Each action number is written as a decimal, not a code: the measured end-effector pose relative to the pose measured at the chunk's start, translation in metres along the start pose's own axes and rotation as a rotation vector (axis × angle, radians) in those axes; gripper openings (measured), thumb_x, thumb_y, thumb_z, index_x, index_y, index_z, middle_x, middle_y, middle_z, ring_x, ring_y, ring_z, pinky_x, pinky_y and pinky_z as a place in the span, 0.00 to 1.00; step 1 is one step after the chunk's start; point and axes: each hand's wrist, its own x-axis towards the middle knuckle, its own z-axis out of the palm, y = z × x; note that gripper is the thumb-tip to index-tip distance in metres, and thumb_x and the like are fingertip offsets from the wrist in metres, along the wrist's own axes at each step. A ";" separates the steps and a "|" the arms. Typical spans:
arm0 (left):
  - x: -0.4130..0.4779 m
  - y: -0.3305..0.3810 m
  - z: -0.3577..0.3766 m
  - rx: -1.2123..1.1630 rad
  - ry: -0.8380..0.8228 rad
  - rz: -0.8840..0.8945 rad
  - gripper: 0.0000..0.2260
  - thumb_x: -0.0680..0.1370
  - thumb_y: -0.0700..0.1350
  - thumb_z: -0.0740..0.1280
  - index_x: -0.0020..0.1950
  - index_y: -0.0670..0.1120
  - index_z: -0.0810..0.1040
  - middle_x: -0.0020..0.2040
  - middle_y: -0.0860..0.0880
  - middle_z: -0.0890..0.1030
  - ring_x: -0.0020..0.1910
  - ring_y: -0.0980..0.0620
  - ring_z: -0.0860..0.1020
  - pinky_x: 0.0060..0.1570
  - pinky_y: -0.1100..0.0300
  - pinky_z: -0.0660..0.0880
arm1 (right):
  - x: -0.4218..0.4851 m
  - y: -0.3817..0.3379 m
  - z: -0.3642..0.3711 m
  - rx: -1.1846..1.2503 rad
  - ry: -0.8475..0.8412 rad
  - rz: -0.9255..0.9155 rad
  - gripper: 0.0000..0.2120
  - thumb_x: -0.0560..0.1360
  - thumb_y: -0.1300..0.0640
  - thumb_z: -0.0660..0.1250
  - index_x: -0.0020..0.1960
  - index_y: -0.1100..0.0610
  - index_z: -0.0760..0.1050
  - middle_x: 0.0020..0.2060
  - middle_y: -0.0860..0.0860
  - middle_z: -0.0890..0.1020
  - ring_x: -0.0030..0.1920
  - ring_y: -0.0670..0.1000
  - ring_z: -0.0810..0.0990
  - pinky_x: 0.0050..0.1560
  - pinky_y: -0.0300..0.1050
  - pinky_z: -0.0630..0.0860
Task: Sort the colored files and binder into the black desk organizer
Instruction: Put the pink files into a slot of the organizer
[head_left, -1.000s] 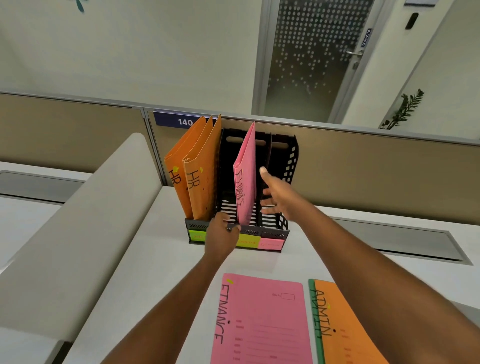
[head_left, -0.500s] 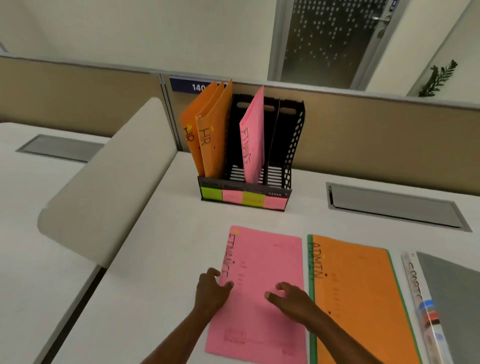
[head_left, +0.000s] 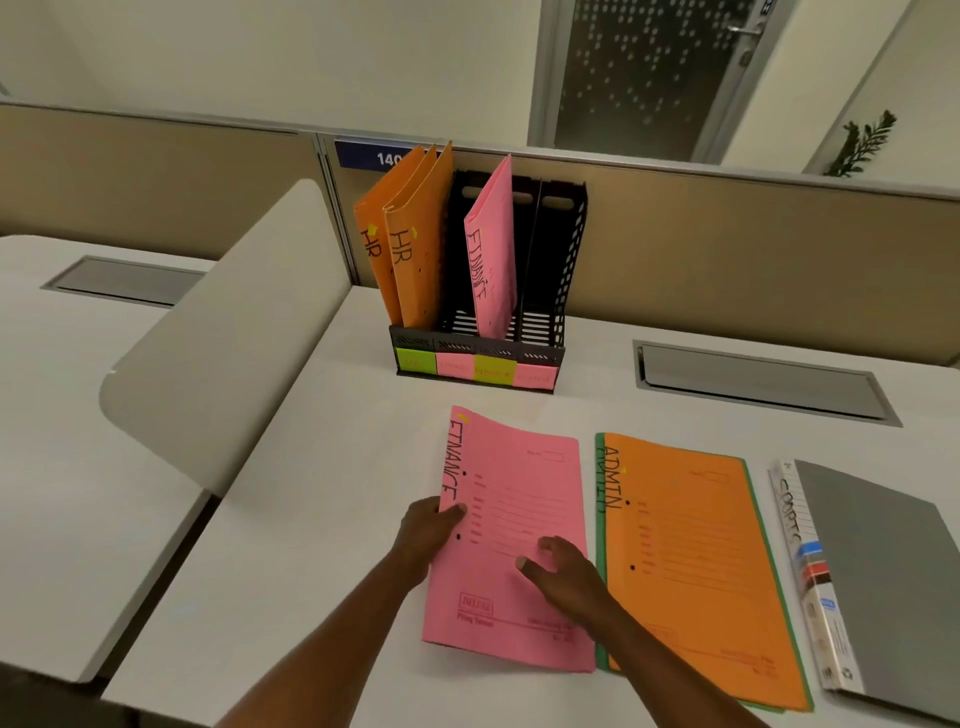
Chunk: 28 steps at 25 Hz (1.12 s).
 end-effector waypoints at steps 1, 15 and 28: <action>-0.007 0.010 0.002 0.005 -0.042 0.046 0.08 0.80 0.45 0.65 0.53 0.47 0.83 0.44 0.48 0.87 0.42 0.47 0.86 0.47 0.46 0.83 | -0.002 -0.002 -0.003 0.028 0.018 -0.001 0.34 0.77 0.39 0.65 0.76 0.55 0.64 0.75 0.52 0.67 0.73 0.53 0.68 0.72 0.50 0.67; -0.070 0.197 -0.018 0.018 0.013 0.805 0.12 0.82 0.44 0.62 0.64 0.51 0.78 0.55 0.51 0.83 0.53 0.50 0.83 0.51 0.52 0.81 | 0.003 -0.237 -0.153 0.587 0.003 -0.361 0.32 0.77 0.30 0.55 0.71 0.51 0.70 0.65 0.54 0.79 0.64 0.58 0.78 0.63 0.60 0.76; 0.080 0.295 -0.001 0.246 0.120 0.872 0.24 0.78 0.32 0.63 0.72 0.49 0.69 0.72 0.46 0.74 0.72 0.41 0.69 0.67 0.38 0.71 | 0.068 -0.362 -0.263 0.529 0.089 -0.425 0.48 0.70 0.21 0.47 0.74 0.55 0.66 0.64 0.62 0.77 0.64 0.65 0.77 0.66 0.66 0.72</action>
